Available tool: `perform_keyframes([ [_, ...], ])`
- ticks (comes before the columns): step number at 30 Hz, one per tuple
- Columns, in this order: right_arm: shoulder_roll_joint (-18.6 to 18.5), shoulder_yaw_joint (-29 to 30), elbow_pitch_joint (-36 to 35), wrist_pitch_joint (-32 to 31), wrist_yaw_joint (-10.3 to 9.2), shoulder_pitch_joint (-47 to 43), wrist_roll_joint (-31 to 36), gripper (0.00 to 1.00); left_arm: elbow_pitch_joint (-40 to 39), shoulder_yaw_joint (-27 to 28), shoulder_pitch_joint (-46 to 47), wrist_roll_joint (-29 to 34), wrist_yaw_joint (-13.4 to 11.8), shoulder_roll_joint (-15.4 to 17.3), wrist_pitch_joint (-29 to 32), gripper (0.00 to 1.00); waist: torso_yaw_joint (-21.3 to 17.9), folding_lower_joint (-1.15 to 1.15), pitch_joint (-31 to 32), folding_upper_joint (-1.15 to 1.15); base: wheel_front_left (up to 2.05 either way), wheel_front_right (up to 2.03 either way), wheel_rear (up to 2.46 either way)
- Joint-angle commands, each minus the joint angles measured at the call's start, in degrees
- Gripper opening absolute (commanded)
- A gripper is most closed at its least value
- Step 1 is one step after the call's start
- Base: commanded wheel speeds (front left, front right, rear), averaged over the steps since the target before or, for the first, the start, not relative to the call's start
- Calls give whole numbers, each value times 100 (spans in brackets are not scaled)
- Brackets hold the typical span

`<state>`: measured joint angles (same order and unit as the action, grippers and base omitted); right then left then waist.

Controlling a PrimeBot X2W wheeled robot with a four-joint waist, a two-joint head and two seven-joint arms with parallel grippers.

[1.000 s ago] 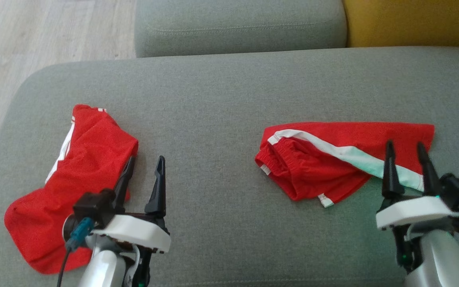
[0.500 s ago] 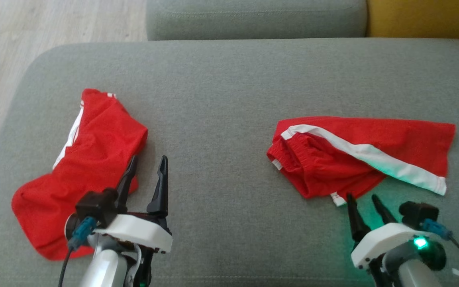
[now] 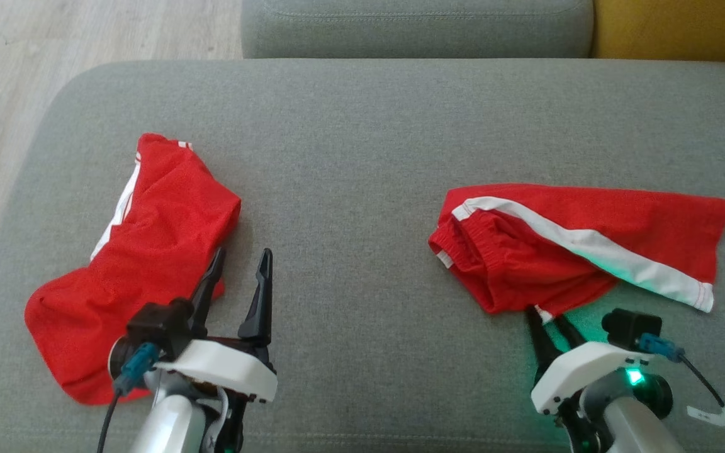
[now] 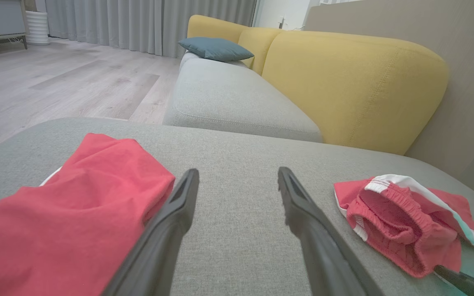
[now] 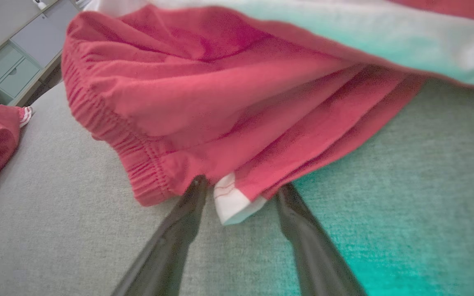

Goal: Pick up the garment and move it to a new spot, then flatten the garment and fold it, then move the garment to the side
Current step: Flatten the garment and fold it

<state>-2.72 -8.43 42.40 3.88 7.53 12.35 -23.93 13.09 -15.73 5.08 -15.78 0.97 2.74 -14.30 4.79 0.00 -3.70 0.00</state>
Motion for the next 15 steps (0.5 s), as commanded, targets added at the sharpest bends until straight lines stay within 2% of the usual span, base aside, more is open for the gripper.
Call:
perform_keyframes([
  [1,-16,-95,-31,92,-4,212,92,0,-165,209,283,50,-25,14,-70,100,-15,0,24,0,0,0,0],
  [4,-16,276,177,220,-4,317,520,0,-162,254,265,49,-41,14,-70,100,-69,0,74,0,0,0,0],
  [7,-16,905,195,252,-4,357,1058,0,-175,298,238,34,-59,14,-70,100,-140,0,132,0,0,0,0],
  [8,-16,905,195,252,-4,357,1058,0,-175,298,238,34,-59,14,-70,100,-140,0,132,0,0,0,0],
  [12,-16,1894,-240,118,-4,286,1991,0,-201,297,197,-10,-77,14,-70,100,-230,0,207,0,0,0,0],
  [15,-16,2460,-760,-113,-4,177,2449,0,-218,257,189,-52,-101,14,-70,100,-258,0,236,0,0,0,0],
])
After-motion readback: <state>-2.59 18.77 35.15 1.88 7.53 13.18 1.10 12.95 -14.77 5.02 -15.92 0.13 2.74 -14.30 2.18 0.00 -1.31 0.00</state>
